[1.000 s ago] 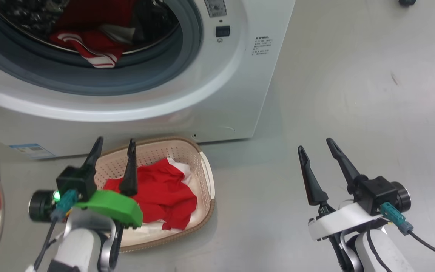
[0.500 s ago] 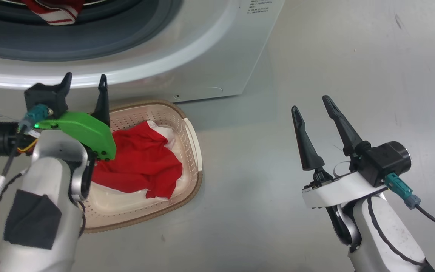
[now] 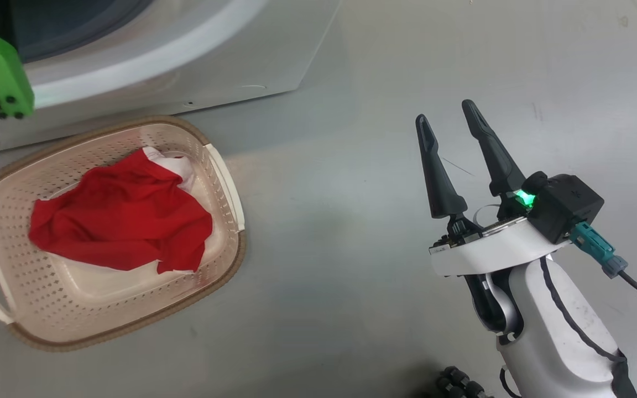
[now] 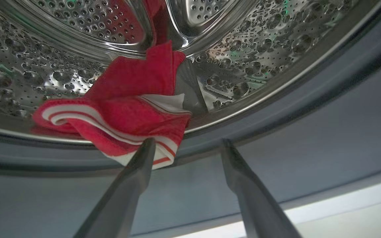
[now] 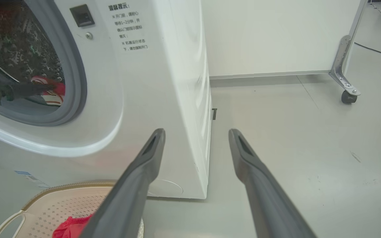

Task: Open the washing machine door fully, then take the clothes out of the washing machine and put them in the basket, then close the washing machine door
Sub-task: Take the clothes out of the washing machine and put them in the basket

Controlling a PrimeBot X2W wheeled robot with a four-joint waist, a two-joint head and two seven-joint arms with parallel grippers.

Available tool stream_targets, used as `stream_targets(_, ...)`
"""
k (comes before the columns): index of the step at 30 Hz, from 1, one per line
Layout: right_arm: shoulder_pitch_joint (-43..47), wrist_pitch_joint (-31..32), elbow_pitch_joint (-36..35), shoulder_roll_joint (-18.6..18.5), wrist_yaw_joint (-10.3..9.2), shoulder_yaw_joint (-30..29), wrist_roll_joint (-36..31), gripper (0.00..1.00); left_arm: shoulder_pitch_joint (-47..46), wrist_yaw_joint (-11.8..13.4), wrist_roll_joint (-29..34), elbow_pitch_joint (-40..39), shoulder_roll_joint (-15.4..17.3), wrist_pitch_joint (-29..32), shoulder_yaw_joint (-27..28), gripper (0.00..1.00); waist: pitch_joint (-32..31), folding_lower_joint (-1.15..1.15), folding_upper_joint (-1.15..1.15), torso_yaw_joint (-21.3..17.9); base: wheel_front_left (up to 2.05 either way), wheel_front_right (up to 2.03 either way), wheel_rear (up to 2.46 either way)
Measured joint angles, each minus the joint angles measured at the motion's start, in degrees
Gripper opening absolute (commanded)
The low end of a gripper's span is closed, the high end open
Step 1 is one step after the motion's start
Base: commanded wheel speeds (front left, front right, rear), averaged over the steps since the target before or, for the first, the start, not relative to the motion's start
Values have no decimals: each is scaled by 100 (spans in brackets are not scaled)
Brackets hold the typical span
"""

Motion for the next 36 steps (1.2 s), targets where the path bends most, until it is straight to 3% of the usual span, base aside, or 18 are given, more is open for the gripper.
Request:
stream_targets(8,-201,0,-63,9,-74,236,314,100,-737,-4,224,-36,604,149,231,100,317,0,0,-429,0,0,0)
stream_targets(17,-456,0,-130,18,-160,393,558,100,-1249,3,275,111,888,330,543,100,678,0,0,-731,0,0,0)
stream_targets(32,-591,0,-100,33,-261,450,604,100,-1416,104,-97,695,985,1301,835,100,786,0,0,-844,0,0,0)
stream_targets(33,-600,0,-96,33,-275,452,604,100,-1423,104,-99,717,985,1352,844,96,784,0,0,-840,0,0,0)
stream_targets(34,-617,0,-87,33,-305,452,604,100,-1434,104,-115,735,985,1430,844,56,783,0,0,-836,0,0,0)
stream_targets(35,-634,0,-77,32,-308,452,604,100,-1451,105,-145,742,984,1491,843,35,781,0,0,-831,0,0,0)
stream_targets(36,-643,0,-75,32,-309,450,604,100,-1466,105,-155,747,984,1534,839,0,779,0,0,-826,0,0,0)
